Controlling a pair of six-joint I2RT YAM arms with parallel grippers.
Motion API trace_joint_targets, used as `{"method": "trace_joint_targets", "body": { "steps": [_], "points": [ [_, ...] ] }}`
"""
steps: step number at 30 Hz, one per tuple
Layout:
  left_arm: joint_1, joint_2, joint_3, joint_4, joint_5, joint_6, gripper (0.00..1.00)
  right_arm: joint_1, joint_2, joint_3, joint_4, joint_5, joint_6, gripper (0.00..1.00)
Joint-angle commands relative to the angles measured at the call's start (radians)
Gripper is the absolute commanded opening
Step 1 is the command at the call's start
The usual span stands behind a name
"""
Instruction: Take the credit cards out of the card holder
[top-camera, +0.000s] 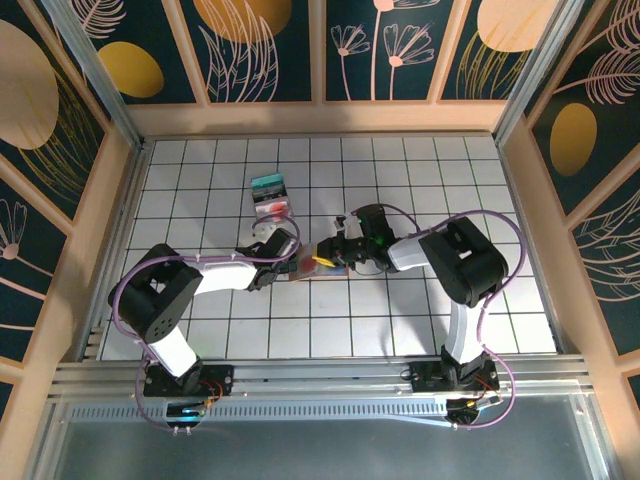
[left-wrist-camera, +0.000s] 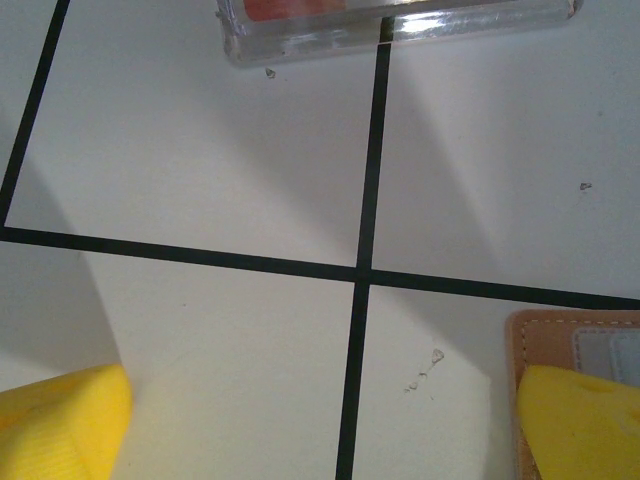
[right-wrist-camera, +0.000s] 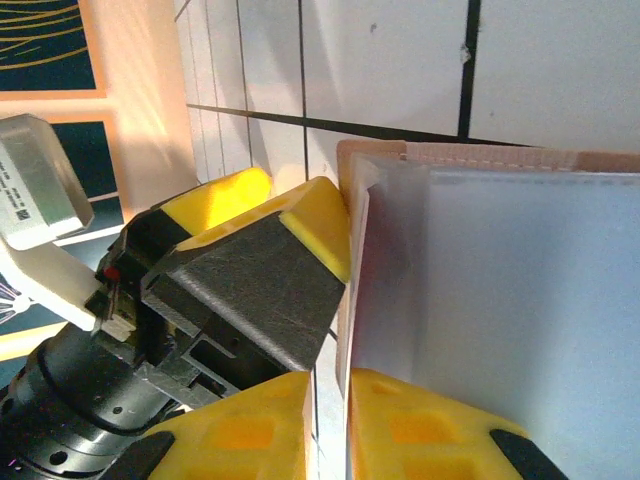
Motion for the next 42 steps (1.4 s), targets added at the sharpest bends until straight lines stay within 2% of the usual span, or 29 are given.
{"method": "trace_joint_targets", "body": {
  "steps": [1, 15, 22, 33, 42],
  "points": [
    [-0.001, 0.044, -0.024, -0.097, 0.018, 0.005, 0.99, -0.009, -0.040, -0.008, 0.016, -0.019, -0.010, 0.19],
    [-0.002, 0.041, -0.025, -0.099, 0.017, 0.004, 0.99, -0.008, -0.057, -0.002, -0.059, 0.018, -0.049, 0.17],
    [-0.001, 0.047, -0.020, -0.097, 0.018, 0.004, 0.99, -0.008, -0.057, 0.004, -0.103, 0.042, -0.069, 0.08],
    [0.000, 0.043, -0.023, -0.098, 0.013, 0.005, 0.99, -0.039, -0.091, 0.017, -0.229, 0.109, -0.134, 0.06],
    [-0.001, 0.035, -0.028, -0.100, 0.008, 0.005, 0.99, -0.046, -0.111, 0.018, -0.255, 0.127, -0.150, 0.06]
  ]
}}
